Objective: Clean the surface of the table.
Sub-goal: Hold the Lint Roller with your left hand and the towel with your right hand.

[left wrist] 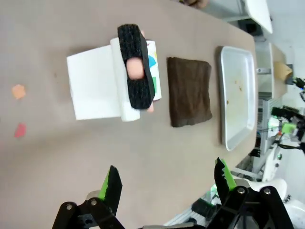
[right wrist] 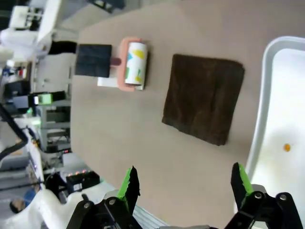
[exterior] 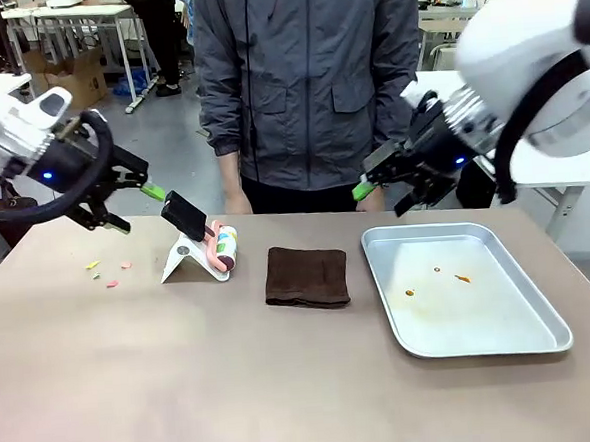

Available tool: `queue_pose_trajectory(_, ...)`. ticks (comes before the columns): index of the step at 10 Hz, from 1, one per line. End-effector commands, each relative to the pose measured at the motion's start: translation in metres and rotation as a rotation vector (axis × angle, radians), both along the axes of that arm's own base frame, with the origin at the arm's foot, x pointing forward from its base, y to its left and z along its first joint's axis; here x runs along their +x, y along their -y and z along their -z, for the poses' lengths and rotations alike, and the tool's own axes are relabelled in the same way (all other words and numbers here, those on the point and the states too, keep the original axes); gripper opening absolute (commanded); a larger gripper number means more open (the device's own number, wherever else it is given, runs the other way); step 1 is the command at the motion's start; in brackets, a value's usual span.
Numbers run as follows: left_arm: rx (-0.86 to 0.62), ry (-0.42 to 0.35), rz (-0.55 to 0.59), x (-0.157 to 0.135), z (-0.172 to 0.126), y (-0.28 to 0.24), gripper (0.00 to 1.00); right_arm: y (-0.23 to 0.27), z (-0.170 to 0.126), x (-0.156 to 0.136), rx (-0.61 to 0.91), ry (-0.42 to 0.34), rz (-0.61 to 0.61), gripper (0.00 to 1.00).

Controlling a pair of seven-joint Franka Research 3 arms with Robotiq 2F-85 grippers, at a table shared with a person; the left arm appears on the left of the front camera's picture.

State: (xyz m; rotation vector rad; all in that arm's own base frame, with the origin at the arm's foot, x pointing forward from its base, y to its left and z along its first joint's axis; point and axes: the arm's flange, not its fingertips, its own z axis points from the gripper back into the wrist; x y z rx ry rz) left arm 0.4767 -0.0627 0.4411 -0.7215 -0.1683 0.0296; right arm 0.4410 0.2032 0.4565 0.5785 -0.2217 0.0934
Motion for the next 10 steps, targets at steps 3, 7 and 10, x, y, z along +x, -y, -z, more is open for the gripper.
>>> queue_pose_trajectory(3,0.054,-0.052,-0.100,0.043,0.021,0.007,1.00,-0.031,0.056,0.019,-0.103,-0.063,0.037,1.00)
queue_pose_trajectory(7,-0.012,-0.012,-0.090,0.058,0.037,-0.008,1.00,-0.026,0.071,0.014,-0.103,-0.078,0.003,1.00)
queue_pose_trajectory(10,0.027,-0.033,-0.113,0.054,0.037,-0.006,1.00,-0.026,0.071,0.014,-0.103,-0.078,0.003,1.00)
